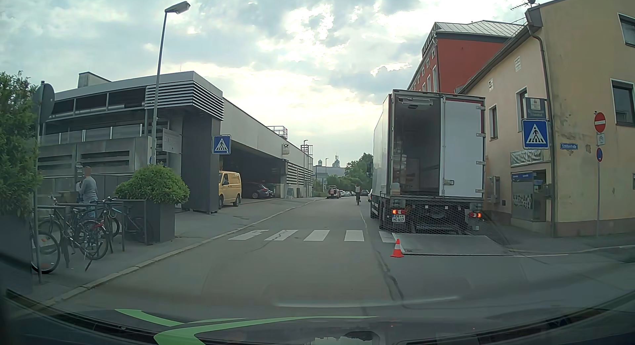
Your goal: Follow the waypoints while adhering to traffic rules and regulations
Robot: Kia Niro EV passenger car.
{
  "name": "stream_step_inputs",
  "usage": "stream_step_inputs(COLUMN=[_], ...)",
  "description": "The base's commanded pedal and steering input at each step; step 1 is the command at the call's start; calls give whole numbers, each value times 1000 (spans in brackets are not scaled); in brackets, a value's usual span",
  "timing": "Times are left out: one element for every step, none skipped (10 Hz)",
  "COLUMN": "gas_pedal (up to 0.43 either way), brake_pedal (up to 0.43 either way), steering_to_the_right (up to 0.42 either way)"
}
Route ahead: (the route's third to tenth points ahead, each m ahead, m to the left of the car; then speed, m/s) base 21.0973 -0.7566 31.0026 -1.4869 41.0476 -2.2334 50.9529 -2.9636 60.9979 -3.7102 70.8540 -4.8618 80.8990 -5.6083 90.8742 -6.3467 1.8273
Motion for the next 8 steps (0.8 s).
stream_step_inputs(gas_pedal=[0, 0, 0, 0, 0, 0, 0, 79], brake_pedal=[61, 61, 55, 0, 0, 0, 0, 0], steering_to_the_right=[-70, -74, -76, -80, -83, -84, -85, -87])
